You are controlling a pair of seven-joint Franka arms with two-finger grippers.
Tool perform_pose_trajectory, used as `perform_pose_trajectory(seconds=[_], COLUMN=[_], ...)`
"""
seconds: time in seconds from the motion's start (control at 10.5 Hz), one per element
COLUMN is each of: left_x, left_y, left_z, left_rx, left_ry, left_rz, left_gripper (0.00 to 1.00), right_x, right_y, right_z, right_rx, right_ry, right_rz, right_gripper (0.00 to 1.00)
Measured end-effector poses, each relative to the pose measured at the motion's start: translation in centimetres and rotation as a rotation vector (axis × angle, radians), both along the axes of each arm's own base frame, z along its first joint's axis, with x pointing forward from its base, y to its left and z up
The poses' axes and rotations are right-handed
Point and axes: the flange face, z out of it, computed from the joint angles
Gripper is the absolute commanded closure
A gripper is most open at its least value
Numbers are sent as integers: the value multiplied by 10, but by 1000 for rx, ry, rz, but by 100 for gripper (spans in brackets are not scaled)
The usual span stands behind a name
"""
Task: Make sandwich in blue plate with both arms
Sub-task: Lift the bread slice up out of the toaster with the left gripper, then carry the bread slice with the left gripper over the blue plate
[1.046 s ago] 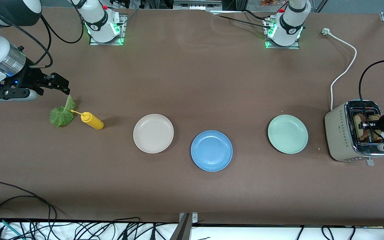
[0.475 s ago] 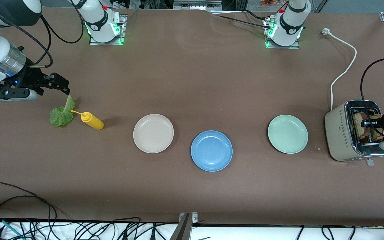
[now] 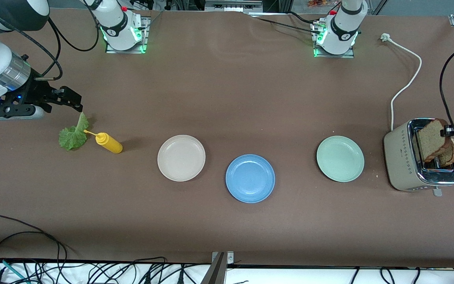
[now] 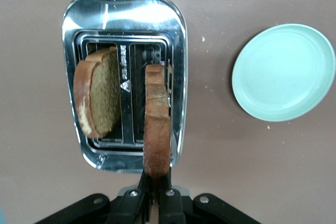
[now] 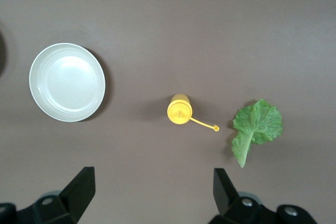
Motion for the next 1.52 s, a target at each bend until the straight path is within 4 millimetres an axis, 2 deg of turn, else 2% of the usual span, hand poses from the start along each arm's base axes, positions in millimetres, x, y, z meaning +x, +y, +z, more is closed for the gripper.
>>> perform_pose_trajectory(seconds=[0.38,0.76,1.05,1.52], left_x=[-18,-21,-15,-3], left_y=[-20,-50,-79,-109], left_z=[48,83,81,43], left_rx=[-10,-18,-21,-128], left_ry=[-12,-46,-41,7], left_rz=[-23,-73,-102,-97], left_gripper=[100,100,100,100], right_x=[0,0,0,0], right_y=[0,0,0,-1], right_z=[0,0,0,0], right_rx=[0,0,0,0], right_ry=[0,0,0,0], right_rz=[0,0,-1,-2], right_gripper=[0,0,0,0])
